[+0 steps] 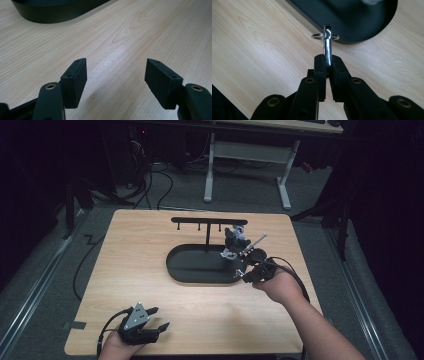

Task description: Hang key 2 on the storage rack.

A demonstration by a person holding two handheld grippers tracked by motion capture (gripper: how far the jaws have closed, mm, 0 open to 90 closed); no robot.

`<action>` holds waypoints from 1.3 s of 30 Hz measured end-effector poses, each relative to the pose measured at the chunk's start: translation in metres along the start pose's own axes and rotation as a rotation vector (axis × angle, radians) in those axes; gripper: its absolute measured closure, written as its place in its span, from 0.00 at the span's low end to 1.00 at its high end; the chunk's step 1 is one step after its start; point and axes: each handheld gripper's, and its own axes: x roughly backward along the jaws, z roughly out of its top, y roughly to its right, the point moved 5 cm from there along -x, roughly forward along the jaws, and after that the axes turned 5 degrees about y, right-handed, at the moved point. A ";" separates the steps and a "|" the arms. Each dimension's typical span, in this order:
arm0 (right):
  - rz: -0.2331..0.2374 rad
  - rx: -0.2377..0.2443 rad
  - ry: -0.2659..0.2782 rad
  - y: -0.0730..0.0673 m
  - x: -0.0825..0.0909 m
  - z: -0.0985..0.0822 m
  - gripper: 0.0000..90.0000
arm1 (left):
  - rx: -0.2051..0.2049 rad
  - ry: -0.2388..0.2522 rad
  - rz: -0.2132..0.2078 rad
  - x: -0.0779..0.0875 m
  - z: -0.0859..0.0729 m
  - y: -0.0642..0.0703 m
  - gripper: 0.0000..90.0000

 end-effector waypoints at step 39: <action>0.004 -0.017 0.056 0.014 0.024 0.093 0.95 | 0.009 -0.017 0.000 0.005 -0.005 -0.002 0.39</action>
